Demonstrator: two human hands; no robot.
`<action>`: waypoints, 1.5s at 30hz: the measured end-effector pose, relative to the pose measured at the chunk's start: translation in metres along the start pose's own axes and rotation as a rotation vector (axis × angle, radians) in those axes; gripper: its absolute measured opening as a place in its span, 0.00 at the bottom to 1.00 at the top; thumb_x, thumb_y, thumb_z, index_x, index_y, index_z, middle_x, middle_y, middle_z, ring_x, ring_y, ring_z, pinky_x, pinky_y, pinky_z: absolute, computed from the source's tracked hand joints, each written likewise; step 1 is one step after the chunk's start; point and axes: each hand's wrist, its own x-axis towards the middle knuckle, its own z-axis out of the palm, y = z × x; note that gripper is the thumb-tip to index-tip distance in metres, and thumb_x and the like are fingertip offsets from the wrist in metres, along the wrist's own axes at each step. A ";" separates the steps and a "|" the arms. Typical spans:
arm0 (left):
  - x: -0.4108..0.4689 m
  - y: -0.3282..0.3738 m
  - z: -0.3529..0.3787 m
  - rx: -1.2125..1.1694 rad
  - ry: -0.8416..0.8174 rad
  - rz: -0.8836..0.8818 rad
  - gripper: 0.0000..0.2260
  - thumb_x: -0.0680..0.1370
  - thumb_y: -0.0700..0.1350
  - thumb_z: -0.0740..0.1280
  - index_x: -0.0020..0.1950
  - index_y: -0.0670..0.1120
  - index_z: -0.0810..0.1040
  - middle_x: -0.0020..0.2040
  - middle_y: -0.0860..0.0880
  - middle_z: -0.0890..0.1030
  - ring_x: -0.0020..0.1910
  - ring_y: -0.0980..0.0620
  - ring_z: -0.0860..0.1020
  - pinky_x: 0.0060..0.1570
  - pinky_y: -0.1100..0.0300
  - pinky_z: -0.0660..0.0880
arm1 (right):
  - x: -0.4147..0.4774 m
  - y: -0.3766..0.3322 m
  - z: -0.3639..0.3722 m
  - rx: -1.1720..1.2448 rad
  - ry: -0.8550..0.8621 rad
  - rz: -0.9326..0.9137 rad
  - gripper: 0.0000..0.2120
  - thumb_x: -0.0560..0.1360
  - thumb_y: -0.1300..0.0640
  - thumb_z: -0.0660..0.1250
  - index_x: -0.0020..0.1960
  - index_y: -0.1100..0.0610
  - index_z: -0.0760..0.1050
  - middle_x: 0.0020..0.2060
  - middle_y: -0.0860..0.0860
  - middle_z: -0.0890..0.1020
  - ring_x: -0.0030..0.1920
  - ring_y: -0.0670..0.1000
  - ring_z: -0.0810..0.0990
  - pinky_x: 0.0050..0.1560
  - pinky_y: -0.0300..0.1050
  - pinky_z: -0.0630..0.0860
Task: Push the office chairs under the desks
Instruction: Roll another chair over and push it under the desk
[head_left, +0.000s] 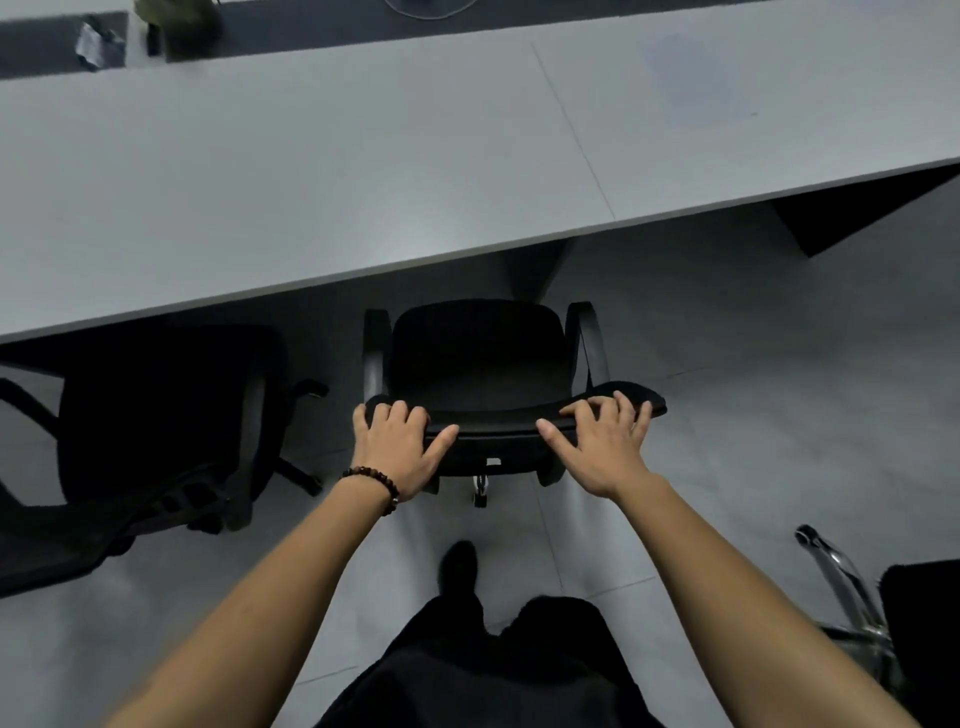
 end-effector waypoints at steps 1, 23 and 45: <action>0.004 -0.002 -0.001 -0.005 -0.003 -0.017 0.31 0.76 0.69 0.42 0.59 0.50 0.74 0.55 0.49 0.74 0.61 0.46 0.70 0.71 0.40 0.53 | 0.005 -0.003 -0.001 -0.001 0.001 -0.012 0.35 0.75 0.26 0.45 0.70 0.47 0.68 0.73 0.59 0.63 0.78 0.60 0.44 0.71 0.64 0.28; 0.033 0.006 -0.010 -0.095 0.072 -0.336 0.35 0.74 0.71 0.42 0.63 0.50 0.73 0.62 0.44 0.73 0.68 0.43 0.64 0.73 0.38 0.42 | 0.085 -0.020 -0.033 -0.099 -0.037 -0.235 0.37 0.74 0.24 0.43 0.71 0.46 0.67 0.71 0.58 0.65 0.76 0.60 0.52 0.72 0.65 0.30; 0.053 -0.007 -0.012 -0.090 0.140 -0.344 0.33 0.76 0.69 0.46 0.63 0.47 0.73 0.59 0.41 0.74 0.66 0.41 0.66 0.73 0.39 0.44 | 0.112 -0.032 -0.038 -0.085 -0.011 -0.293 0.39 0.73 0.24 0.42 0.70 0.47 0.68 0.70 0.58 0.66 0.76 0.60 0.51 0.72 0.66 0.30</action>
